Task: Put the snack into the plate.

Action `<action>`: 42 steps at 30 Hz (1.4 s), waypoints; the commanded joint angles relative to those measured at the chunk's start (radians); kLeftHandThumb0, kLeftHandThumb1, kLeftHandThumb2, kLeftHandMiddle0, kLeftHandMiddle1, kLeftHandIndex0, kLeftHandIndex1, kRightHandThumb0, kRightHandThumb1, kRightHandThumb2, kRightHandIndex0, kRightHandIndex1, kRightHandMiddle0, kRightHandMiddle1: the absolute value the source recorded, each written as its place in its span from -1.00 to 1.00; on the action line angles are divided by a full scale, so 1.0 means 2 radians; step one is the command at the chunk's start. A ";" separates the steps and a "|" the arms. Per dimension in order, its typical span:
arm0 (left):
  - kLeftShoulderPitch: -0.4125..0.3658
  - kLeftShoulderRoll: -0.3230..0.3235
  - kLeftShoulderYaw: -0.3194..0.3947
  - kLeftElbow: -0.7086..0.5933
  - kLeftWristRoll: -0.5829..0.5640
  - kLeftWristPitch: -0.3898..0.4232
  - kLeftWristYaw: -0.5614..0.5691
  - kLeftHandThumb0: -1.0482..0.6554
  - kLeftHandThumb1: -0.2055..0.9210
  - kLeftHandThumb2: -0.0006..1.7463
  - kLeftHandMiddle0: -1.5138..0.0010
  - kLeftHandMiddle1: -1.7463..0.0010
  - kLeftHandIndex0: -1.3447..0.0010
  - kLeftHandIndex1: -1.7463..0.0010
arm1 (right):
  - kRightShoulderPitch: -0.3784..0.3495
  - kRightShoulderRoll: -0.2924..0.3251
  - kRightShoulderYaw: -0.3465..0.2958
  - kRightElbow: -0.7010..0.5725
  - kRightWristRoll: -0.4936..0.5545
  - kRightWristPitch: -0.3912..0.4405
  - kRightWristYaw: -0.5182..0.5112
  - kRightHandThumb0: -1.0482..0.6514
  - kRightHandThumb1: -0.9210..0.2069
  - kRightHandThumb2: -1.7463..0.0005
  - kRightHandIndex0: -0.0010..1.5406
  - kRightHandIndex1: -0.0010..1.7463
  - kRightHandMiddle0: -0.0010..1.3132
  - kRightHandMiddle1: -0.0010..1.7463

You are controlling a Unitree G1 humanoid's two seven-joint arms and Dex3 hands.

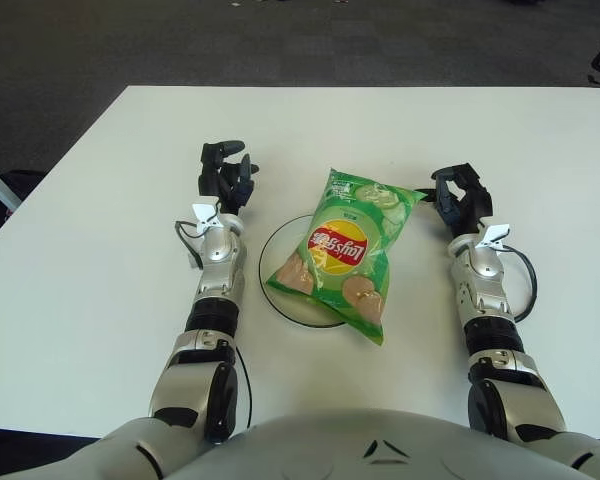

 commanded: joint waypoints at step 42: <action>0.006 0.038 -0.008 -0.025 0.011 0.145 -0.037 0.22 0.22 0.25 0.29 -0.95 0.52 -0.89 | 0.003 -0.005 0.028 -0.042 -0.031 0.092 -0.040 -0.19 -0.83 0.37 -0.15 0.92 -0.45 0.87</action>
